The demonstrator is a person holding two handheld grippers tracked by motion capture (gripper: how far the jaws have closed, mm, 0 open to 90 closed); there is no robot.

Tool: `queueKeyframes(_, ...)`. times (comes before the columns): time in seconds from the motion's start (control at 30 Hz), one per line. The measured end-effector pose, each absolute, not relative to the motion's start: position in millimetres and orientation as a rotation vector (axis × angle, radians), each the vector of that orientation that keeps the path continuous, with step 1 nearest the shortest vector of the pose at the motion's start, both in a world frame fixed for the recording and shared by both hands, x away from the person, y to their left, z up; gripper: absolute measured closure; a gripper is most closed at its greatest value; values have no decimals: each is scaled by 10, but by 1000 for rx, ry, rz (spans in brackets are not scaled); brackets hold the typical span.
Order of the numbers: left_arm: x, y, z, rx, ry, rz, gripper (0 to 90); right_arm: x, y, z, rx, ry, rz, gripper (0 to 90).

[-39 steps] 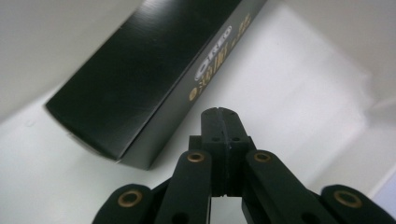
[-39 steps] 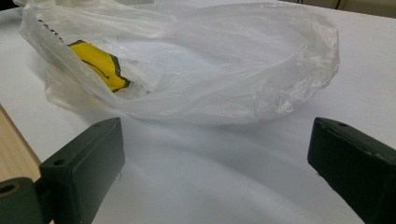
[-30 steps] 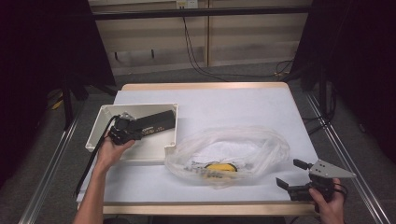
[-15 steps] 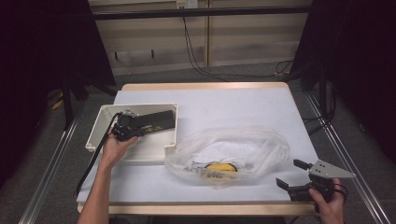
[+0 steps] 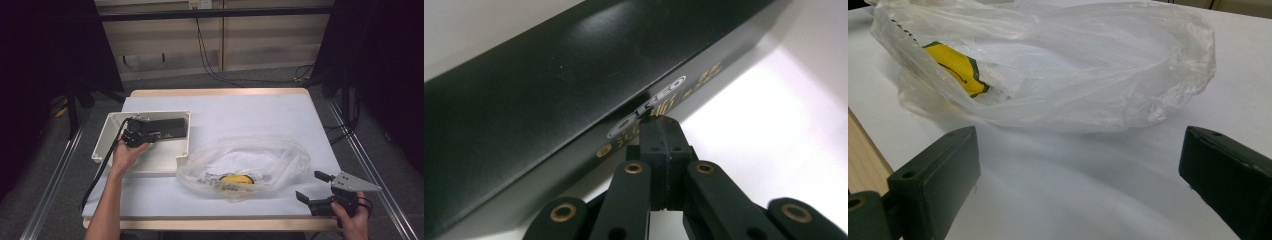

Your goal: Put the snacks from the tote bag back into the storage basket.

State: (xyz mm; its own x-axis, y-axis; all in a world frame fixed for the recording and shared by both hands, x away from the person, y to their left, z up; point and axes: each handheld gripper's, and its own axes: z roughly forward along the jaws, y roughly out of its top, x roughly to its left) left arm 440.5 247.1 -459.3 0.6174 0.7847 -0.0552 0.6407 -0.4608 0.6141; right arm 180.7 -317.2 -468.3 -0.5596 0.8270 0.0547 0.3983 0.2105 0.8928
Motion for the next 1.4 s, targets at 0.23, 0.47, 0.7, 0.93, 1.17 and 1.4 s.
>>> queueKeyframes(0.23, 4458, 2459, -4624, 2209, 1133, 319, 900, 1802, -3174, -4683, 1139, 2051, 1311, 26)
queueKeyframes(0.47, 4477, 2450, -4625, 2195, 1133, 308, 900, 1803, -3172, -4683, 1136, 2052, 1310, 26)
queueKeyframes(0.7, 4475, 2433, -4640, 2220, 1118, 291, 874, 1797, -3176, -4681, 1136, 2048, 1313, 26)
queueKeyframes(0.93, 4412, 2487, -4507, 2178, 1105, 264, 691, 1783, -3172, -4671, 1125, 2051, 1324, 25)
queueKeyframes(1.17, 4239, 2666, -4211, 2074, 1014, 277, 223, 1784, -3174, -4668, 1127, 2048, 1328, 24)
queueKeyframes(1.4, 4024, 2920, -3952, 2026, 906, 285, 46, 1784, -3159, -4666, 1125, 2047, 1324, 24)
